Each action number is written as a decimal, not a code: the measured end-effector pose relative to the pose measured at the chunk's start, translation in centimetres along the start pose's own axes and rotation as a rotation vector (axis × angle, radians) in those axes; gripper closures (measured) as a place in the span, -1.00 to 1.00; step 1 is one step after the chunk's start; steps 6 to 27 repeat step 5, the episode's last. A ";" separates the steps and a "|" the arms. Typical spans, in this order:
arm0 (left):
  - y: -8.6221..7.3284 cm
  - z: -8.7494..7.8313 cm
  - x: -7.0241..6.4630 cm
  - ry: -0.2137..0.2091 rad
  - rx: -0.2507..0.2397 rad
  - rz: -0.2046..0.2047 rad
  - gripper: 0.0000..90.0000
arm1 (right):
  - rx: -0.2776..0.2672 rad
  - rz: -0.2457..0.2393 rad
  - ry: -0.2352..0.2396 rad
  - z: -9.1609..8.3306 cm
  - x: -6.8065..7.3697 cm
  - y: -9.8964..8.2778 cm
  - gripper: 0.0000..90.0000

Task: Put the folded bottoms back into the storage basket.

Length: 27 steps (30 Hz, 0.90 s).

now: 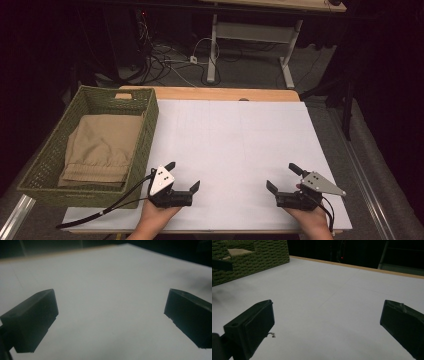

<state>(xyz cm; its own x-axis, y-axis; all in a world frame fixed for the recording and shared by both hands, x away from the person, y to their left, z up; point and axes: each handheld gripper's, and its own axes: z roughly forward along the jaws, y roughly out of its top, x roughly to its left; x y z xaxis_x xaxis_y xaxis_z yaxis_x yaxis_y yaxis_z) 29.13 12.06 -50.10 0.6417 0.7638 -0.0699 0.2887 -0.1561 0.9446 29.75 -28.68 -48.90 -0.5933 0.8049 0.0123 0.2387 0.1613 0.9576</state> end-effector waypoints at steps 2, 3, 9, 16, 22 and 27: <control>-0.1 0.6 0.3 -0.011 0.045 -0.006 -1.00 | -0.003 -0.002 -0.011 -0.3 0.1 -0.1 -0.99; 0.0 0.7 0.6 -0.015 0.047 -0.028 -1.00 | 0.001 -0.011 -0.017 -0.4 0.1 -0.2 -0.99; 0.1 0.7 0.9 -0.014 0.033 -0.049 -1.00 | 0.013 -0.044 -0.041 -0.5 0.2 -0.3 -0.99; 0.1 0.7 0.9 -0.014 0.033 -0.049 -1.00 | 0.013 -0.044 -0.041 -0.5 0.2 -0.3 -0.99; 0.1 0.7 0.9 -0.014 0.033 -0.049 -1.00 | 0.013 -0.044 -0.041 -0.5 0.2 -0.3 -0.99; 0.1 0.7 0.9 -0.014 0.033 -0.049 -1.00 | 0.013 -0.044 -0.041 -0.5 0.2 -0.3 -0.99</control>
